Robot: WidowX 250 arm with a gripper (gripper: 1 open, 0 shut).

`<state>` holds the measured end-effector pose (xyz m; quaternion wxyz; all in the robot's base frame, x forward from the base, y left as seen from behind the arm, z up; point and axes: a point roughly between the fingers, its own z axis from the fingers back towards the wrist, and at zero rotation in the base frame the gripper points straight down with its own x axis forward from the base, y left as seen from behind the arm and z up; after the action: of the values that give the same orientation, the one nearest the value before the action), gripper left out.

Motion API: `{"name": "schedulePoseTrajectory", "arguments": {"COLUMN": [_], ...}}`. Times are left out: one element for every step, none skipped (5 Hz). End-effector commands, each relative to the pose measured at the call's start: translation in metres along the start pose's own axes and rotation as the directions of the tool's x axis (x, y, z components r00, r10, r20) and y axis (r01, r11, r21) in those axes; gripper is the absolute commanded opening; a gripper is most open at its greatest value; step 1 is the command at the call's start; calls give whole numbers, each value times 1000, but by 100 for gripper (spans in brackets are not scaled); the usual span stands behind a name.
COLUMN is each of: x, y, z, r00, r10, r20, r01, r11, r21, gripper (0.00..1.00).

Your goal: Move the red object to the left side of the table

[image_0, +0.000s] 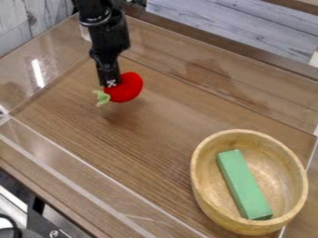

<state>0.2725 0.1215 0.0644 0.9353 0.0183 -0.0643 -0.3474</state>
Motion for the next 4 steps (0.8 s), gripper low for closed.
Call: {"name": "schedulePoseTrajectory", "arguments": {"x": [-1, -1, 1, 0], "y": [7, 8, 6, 5], "z": [4, -6, -12, -15], "r00": [999, 996, 979, 960], "r10": [-34, 86, 199, 275], "r20": [24, 27, 33, 41], "r01": [34, -87, -200, -276], "r11": [999, 996, 980, 961], "r21": [20, 21, 18, 10], "gripper": [0, 0, 0, 0]}}
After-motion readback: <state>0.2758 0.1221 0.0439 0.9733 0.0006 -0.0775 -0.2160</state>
